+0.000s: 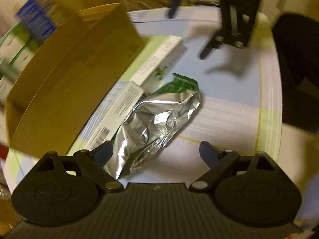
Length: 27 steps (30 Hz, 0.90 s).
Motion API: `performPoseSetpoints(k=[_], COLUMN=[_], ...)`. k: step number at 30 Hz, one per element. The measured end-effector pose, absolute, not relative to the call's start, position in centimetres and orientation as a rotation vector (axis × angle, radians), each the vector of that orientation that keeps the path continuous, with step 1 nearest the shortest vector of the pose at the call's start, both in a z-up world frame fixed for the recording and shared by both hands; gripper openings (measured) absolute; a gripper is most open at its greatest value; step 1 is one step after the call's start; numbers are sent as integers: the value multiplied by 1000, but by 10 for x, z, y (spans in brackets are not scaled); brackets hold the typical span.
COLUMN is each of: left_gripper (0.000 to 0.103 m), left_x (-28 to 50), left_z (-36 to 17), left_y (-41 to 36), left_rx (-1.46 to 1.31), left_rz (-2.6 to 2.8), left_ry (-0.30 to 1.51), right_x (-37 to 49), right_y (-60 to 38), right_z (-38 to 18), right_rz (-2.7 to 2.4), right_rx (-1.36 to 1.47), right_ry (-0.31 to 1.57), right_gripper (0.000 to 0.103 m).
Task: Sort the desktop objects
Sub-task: 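Lower the left tool over the silver foil bag while the right tool approaches the white box, then grasp the silver foil bag with the left tool while the right tool grasps the long white box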
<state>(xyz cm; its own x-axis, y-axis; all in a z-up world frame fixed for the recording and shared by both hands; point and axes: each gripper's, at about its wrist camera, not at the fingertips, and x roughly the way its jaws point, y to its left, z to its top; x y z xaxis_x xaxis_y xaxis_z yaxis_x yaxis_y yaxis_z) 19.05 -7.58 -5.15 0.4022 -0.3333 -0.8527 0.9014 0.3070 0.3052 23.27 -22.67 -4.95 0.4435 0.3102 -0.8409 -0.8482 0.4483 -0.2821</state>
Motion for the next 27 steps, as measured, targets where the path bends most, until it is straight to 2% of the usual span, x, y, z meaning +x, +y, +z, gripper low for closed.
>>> performPoseSetpoints(k=[5,18,23,27], left_gripper=[83,83,72,66], left_x=[203,229,234,232], left_z=[-68,-80,-84,-83], left_y=[-82,-94,-110,-112], left_rx=[1018,1129,1149,1141], left_rz=[-1015,-1096,-1135,-1128], left_ry=[797,754,764,772], right_x=[250,277,284,284], right_y=[-215,-206,-205,-200], right_z=[-60,-79,-86,-89], right_rz=[852,909,917,902], right_rx=[-874,-909,-903,-885], right_ry=[809,875,914,939], right_gripper=[77,66,54,35])
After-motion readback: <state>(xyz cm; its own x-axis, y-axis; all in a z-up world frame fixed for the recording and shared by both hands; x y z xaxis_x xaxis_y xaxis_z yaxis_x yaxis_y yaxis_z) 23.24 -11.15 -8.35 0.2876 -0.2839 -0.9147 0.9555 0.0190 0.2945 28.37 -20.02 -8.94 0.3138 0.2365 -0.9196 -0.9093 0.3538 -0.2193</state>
